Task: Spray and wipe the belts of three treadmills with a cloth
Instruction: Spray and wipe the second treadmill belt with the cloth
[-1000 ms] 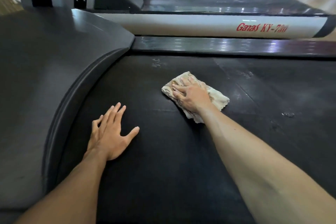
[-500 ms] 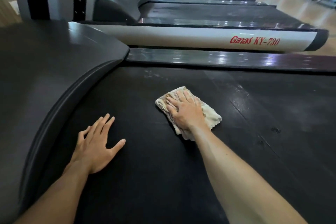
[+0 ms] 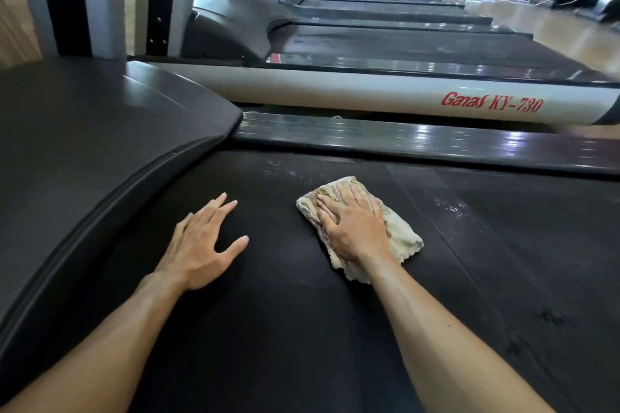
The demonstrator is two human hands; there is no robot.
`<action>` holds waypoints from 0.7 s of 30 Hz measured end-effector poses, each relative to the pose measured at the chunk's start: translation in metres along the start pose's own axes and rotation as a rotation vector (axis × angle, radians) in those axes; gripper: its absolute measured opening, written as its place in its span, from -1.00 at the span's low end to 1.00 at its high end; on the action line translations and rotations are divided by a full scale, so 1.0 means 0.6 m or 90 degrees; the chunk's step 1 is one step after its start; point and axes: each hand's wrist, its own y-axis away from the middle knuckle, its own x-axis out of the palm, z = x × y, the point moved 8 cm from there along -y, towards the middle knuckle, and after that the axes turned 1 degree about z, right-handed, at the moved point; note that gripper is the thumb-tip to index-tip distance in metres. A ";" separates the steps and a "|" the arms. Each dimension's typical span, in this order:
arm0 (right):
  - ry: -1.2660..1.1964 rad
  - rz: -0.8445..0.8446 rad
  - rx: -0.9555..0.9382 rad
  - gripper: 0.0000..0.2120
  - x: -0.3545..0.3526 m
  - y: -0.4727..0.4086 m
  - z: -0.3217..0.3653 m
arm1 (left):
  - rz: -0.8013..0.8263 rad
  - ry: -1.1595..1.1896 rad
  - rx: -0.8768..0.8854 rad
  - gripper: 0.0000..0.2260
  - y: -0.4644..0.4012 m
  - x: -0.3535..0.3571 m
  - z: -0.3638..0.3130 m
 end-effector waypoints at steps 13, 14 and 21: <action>0.020 -0.004 0.011 -0.50 -0.015 -0.155 -0.027 | 0.002 -0.077 0.006 -0.21 -0.020 0.033 0.012; 0.024 -0.003 0.014 -0.50 -0.016 -0.163 -0.027 | 0.004 -0.079 0.006 -0.21 -0.020 0.034 0.011; 0.057 0.004 -0.001 -0.50 -0.018 -0.182 -0.015 | -0.002 -0.074 0.001 -0.19 -0.020 0.031 0.008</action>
